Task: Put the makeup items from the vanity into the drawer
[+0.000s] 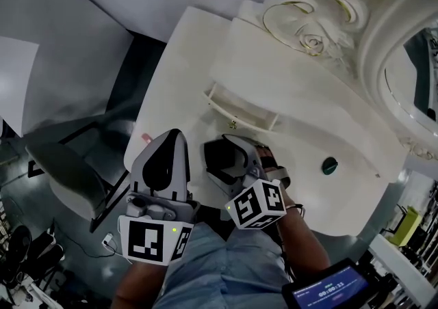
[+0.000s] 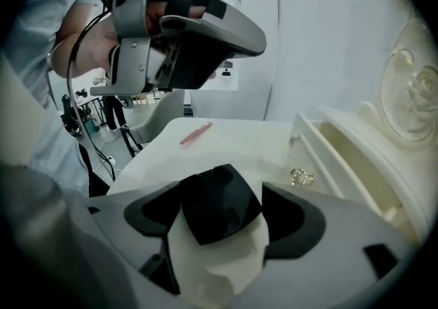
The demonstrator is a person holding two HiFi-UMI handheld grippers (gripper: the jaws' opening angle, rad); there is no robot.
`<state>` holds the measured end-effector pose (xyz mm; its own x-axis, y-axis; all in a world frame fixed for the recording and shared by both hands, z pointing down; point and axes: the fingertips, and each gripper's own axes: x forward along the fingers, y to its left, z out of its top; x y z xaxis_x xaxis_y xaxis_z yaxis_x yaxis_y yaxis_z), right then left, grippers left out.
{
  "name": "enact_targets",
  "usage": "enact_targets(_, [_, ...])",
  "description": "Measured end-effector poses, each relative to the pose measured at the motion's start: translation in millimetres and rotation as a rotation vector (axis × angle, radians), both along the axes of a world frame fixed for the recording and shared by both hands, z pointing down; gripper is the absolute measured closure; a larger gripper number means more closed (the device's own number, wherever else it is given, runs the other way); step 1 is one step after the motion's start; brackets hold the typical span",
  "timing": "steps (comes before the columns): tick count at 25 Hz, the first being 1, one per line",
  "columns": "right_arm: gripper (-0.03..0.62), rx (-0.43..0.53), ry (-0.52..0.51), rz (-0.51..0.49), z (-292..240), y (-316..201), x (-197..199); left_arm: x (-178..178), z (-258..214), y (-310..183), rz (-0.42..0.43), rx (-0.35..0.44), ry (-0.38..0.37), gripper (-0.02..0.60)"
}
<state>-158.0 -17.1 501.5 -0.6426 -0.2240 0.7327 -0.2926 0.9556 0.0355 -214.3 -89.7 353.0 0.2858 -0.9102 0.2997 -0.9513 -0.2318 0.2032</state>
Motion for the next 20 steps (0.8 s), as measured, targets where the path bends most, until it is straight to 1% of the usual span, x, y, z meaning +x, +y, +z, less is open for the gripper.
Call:
enact_targets(2, [0.230, -0.034, 0.055, 0.086, 0.8, -0.4, 5.1, 0.4, -0.4, 2.1, 0.002, 0.001, 0.001, 0.581])
enact_targets(3, [0.230, -0.061, 0.064, 0.118, -0.9, 2.4, 6.0, 1.0, -1.7, 3.2, 0.003, 0.003, 0.001, 0.581])
enact_targets(4, [0.230, -0.084, 0.049, 0.134, -4.4, 6.2, 5.4, 1.8, -3.3, 4.1, 0.006, 0.006, 0.002, 0.581])
enact_targets(5, [0.230, -0.094, 0.022, 0.132, -8.4, 9.7, 4.1, 2.7, -4.8, 4.8, 0.009, 0.010, 0.002, 0.581])
enact_targets(7, [0.229, -0.065, -0.005, 0.080, -10.9, 14.0, 3.4, 4.4, -6.1, 5.9, 0.014, 0.014, 0.003, 0.581])
enact_targets(10, [0.220, 0.016, 0.025, -0.009, -1.1, 13.1, 6.8, 6.0, -5.6, 8.6, 0.017, 0.011, 0.000, 0.581])
enact_targets(12, [0.218, 0.010, 0.015, -0.033, 3.1, 12.2, 7.8, 6.7, -5.5, 10.5, 0.019, 0.011, -0.002, 0.581])
enact_targets(14, [0.221, -0.045, -0.008, -0.024, 6.3, 11.2, 8.3, 6.4, -5.6, 11.8, 0.020, 0.013, -0.003, 0.581])
enact_targets(16, [0.234, -0.091, -0.024, 0.014, 7.5, 10.0, 8.6, 5.9, -6.5, 13.7, 0.020, 0.016, -0.004, 0.581])
enact_targets(17, [0.248, -0.098, -0.024, 0.033, 7.7, 9.7, 8.8, 6.3, -7.3, 14.6, 0.022, 0.020, -0.003, 0.581])
enact_targets(20, [0.253, -0.108, -0.019, 0.091, 8.2, 10.0, 8.4, 8.6, -10.1, 15.9, 0.029, 0.032, -0.001, 0.581])
